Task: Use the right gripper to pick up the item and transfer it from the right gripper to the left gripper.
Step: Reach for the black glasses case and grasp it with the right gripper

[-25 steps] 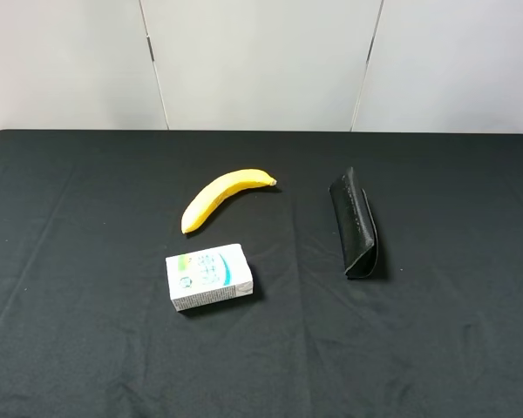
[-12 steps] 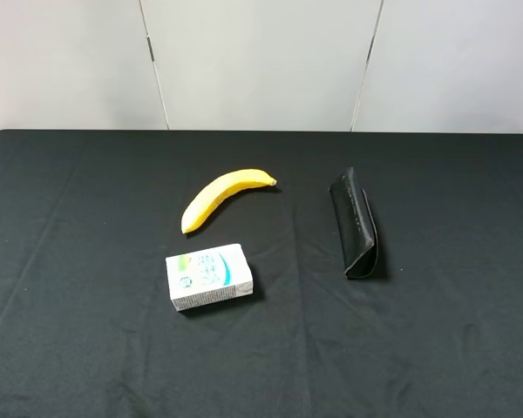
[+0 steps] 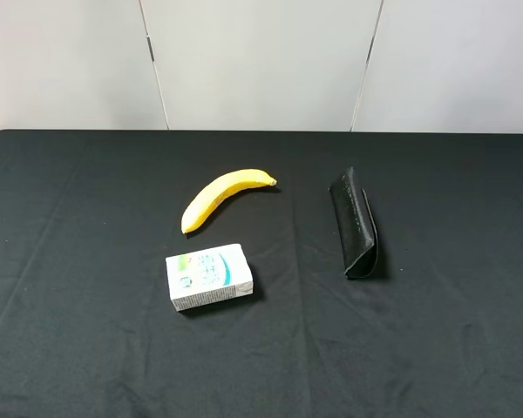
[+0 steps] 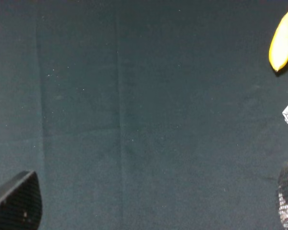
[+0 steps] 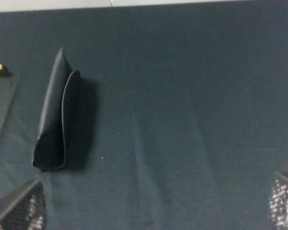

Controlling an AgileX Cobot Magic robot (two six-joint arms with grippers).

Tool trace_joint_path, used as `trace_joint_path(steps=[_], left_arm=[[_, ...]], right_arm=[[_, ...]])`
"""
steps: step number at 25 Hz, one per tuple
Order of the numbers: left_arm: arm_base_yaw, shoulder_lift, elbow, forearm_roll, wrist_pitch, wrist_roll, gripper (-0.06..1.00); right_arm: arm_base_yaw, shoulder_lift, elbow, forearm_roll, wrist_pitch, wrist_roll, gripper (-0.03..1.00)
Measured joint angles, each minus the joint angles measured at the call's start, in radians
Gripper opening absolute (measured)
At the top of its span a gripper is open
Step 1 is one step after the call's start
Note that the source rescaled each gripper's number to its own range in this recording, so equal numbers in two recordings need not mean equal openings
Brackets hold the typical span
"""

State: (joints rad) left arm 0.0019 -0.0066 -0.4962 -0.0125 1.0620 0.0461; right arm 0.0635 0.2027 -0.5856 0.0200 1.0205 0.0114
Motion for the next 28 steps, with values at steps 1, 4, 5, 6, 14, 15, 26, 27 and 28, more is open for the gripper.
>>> trace_joint_path(steps=[1, 4, 5, 6, 14, 15, 26, 27, 28], left_arm=[[0.0, 0.0, 0.0, 0.0, 0.0, 0.0, 0.96], [0.0, 0.0, 0.0, 0.0, 0.0, 0.0, 0.96], [0.0, 0.0, 0.0, 0.0, 0.0, 0.0, 0.96], [0.0, 0.0, 0.0, 0.0, 0.0, 0.0, 0.96], [0.0, 0.0, 0.0, 0.0, 0.0, 0.0, 0.96], [0.0, 0.0, 0.0, 0.0, 0.0, 0.0, 0.96], [0.0, 0.0, 0.0, 0.0, 0.0, 0.0, 0.96], [0.0, 0.0, 0.0, 0.0, 0.0, 0.0, 0.96], [0.0, 0.0, 0.0, 0.0, 0.0, 0.0, 0.96]], right_arm=[[0.0, 0.0, 0.0, 0.0, 0.0, 0.0, 1.0], [0.0, 0.14, -0.071, 0.0, 0.0, 0.0, 1.0], [0.0, 0.182, -0.097, 0.0, -0.001, 0.0, 1.0], [0.0, 0.231, -0.124, 0.0, -0.001, 0.0, 1.0], [0.111, 0.609, -0.311, -0.031, -0.005, -0.051, 1.0], [0.138, 0.648, -0.326, -0.037, -0.001, -0.045, 1.0], [0.293, 1.044, -0.463, -0.069, 0.043, 0.087, 1.0], [0.293, 1.075, -0.473, -0.061, 0.043, 0.09, 1.0], [0.293, 1.102, -0.48, -0.051, 0.043, 0.09, 1.0]])
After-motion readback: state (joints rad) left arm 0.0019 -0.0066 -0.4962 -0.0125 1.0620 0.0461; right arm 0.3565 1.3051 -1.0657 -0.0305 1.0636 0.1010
